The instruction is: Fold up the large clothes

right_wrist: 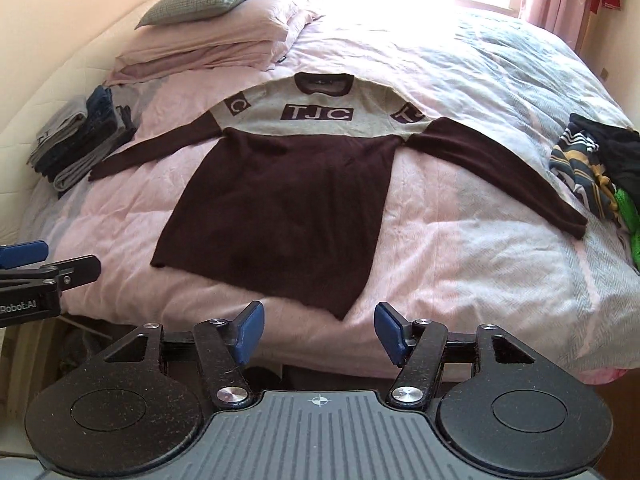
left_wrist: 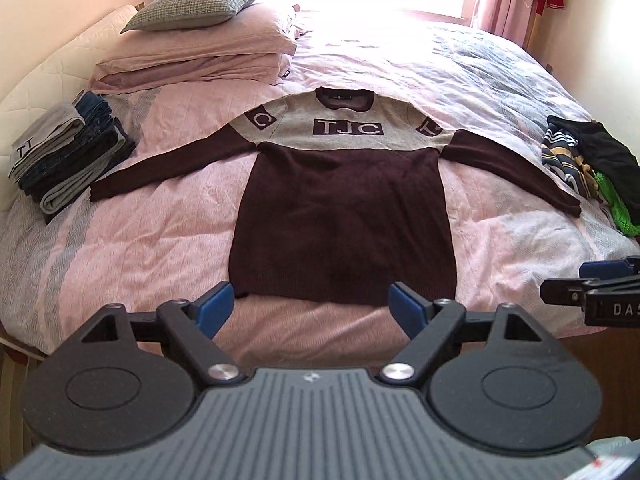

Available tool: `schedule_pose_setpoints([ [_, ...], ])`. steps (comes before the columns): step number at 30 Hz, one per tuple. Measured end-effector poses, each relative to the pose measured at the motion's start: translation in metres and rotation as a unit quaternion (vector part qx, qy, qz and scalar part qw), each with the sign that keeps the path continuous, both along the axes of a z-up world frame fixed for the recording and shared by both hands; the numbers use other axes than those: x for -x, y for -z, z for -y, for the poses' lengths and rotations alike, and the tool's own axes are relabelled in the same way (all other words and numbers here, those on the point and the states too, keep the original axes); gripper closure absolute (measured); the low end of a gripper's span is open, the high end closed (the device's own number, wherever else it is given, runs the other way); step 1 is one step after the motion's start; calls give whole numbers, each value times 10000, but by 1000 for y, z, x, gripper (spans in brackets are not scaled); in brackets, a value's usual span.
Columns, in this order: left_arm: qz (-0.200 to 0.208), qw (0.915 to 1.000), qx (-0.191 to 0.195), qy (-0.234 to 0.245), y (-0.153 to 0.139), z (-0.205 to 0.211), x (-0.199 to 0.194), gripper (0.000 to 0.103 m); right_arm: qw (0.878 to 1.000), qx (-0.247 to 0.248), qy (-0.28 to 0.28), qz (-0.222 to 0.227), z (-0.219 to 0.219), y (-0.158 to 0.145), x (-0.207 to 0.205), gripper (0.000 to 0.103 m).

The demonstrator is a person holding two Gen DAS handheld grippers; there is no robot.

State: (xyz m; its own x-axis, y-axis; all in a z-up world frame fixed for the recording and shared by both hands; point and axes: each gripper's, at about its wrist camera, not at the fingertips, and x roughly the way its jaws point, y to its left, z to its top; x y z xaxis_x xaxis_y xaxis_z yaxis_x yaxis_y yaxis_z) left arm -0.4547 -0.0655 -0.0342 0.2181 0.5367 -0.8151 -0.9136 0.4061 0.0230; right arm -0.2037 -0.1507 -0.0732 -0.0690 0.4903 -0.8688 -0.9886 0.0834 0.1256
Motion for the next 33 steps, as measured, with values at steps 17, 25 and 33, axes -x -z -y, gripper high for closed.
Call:
schedule_pose_setpoints([
  [17,-100,9997,-185,83,-8,23,-7,11,9999,23,-125,-64,23,-1,8,45],
  [25,-136,9996,-199,148,-11,21,-13,10,9999,50,-144,-56,20,-1,6,45],
  [33,-139,9996,-123,222,-10,15,-19,9,9998,103,-133,-56,14,0,4,45],
])
